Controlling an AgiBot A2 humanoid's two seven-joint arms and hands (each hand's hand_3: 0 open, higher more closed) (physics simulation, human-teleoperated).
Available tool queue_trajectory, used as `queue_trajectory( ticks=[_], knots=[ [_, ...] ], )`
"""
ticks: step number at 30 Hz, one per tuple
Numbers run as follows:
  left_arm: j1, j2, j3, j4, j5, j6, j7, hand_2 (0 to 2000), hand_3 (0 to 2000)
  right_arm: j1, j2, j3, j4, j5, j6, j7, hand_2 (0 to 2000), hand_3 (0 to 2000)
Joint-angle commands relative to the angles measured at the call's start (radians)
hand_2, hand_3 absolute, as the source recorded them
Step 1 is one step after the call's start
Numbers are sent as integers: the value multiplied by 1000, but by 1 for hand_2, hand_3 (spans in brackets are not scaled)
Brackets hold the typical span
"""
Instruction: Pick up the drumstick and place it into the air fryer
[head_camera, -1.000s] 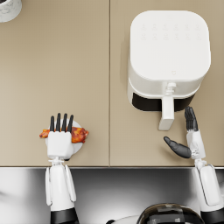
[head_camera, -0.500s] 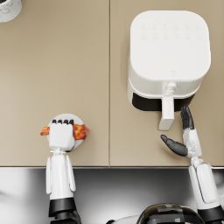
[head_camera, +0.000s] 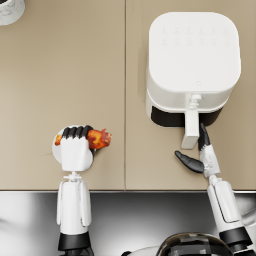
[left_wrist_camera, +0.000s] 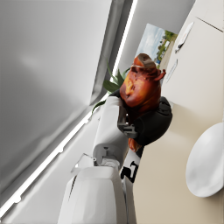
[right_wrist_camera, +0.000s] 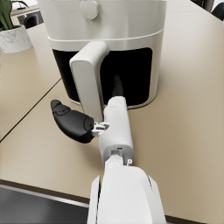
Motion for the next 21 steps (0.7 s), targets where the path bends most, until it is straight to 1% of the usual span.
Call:
queue_trajectory(
  ticks=[1,4,7,8,9,12,13,14,15,16,18,21],
  knots=[
    [36,6,19,-46,-44,-3,1,2000,2000,41,-18,30,-30,0,0,0,0,0],
    [53,13,29,-46,-141,-13,1,2000,2000,71,-36,43,-55,0,0,0,0,0],
    [64,20,31,-48,-177,-15,1,2000,2000,105,-47,66,-74,3,-18,-1,0,0],
    [64,21,30,-48,-183,-20,1,2000,2000,106,-43,71,-74,4,-13,-1,1361,327],
    [64,23,36,-50,-187,-23,1,2000,2000,110,-43,85,-77,4,-37,-1,2000,653],
    [68,29,58,-58,-194,-22,1,2000,2000,115,-34,139,-75,6,-128,1,2000,1633],
    [67,30,68,-60,-195,-22,1,2000,2000,113,-27,156,-62,7,-140,2,2000,1960],
    [66,32,85,-54,-196,-21,1,2000,2000,104,-18,172,-39,8,-148,2,2000,2000],
    [65,34,99,-56,-196,-21,0,2000,2000,87,8,200,-2,10,-105,3,2000,2000],
    [72,38,108,-54,-197,-21,1,2000,2000,67,35,225,47,10,-96,3,2000,2000],
    [87,46,125,-59,-197,-21,0,2000,2000,26,91,270,122,10,-111,1,2000,2000],
    [110,61,165,-61,-198,-22,0,2000,2000,-23,168,306,253,8,-123,-4,2000,2000]
  ],
)
